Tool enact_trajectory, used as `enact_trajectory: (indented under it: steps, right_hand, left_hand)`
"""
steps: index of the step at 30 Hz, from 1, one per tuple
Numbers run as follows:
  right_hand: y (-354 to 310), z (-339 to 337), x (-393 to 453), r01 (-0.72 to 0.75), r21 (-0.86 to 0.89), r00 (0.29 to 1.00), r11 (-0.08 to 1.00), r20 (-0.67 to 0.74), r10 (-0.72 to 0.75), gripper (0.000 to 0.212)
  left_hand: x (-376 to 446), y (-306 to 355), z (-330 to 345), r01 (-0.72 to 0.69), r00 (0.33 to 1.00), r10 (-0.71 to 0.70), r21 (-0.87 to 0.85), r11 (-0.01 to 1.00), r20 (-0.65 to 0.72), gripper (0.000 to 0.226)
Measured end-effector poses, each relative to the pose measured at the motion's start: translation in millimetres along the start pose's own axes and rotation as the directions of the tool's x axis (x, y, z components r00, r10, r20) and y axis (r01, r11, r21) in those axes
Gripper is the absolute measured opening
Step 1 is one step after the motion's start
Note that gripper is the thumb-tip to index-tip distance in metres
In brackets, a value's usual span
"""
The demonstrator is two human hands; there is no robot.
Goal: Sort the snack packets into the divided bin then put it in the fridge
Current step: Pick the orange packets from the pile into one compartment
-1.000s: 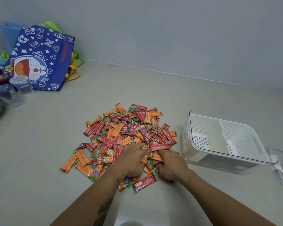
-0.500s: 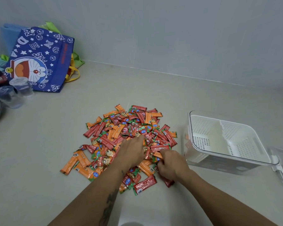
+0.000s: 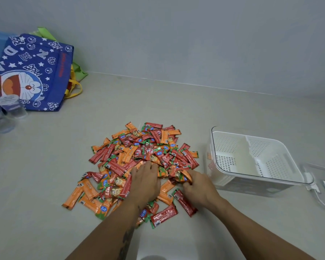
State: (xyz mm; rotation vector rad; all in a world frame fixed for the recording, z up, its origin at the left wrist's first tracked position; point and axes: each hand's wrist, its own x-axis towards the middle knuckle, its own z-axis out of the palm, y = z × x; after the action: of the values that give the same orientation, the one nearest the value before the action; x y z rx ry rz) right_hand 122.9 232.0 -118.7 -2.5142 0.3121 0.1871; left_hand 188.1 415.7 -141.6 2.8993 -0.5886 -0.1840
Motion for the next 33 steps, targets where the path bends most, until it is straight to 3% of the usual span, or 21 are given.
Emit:
enact_trajectory:
  steps: [4,7,11,16,17,22,26,31,33]
  right_hand:
    - [-6,0,0,-0.022,0.071,0.999,0.997,0.041,0.019,0.009]
    - [-17,2,3,0.028,0.078,0.988,0.997,0.152,-0.039,0.008]
    - [-33,11,7,0.043,0.036,0.961,0.998,0.272,-0.052,0.022]
    - [-47,26,5,0.177,-0.272,0.932,0.946,0.355,-0.072,0.076]
    - [-49,28,5,0.189,-0.322,0.938,0.927,0.338,-0.074,0.078]
    - [-55,35,2,0.238,-0.428,0.953,0.872,0.276,-0.124,0.054]
    - [-52,38,-1,0.248,-0.4,0.954,0.882,0.258,-0.152,0.046]
    - [-52,22,-3,0.203,-0.173,0.976,0.964,0.111,-0.186,0.009]
    - [-55,11,-5,0.209,-0.085,0.977,0.974,0.046,-0.206,0.008]
  left_hand:
    - [-2,-11,-5,0.002,0.998,-0.009,-0.133,0.991,-0.056,0.018]
    - [-1,-16,-18,-0.006,0.991,-0.029,-0.258,0.966,-0.129,0.011]
    - [-1,-26,-35,0.019,0.972,-0.097,-0.343,0.939,-0.213,0.013]
    - [-12,-41,-45,0.038,0.961,-0.102,-0.242,0.969,-0.257,0.02]
    - [-15,-41,-46,0.031,0.963,-0.087,-0.219,0.975,-0.253,0.019]
    - [-29,-44,-39,0.03,0.971,-0.071,-0.182,0.983,-0.227,0.018]
    - [-36,-46,-34,0.011,0.986,-0.043,-0.189,0.982,-0.163,0.041]
    - [-42,-43,-37,-0.003,0.982,-0.06,-0.329,0.944,-0.18,0.041]
    - [-41,-39,-39,-0.007,0.972,-0.083,-0.375,0.927,-0.222,0.032]
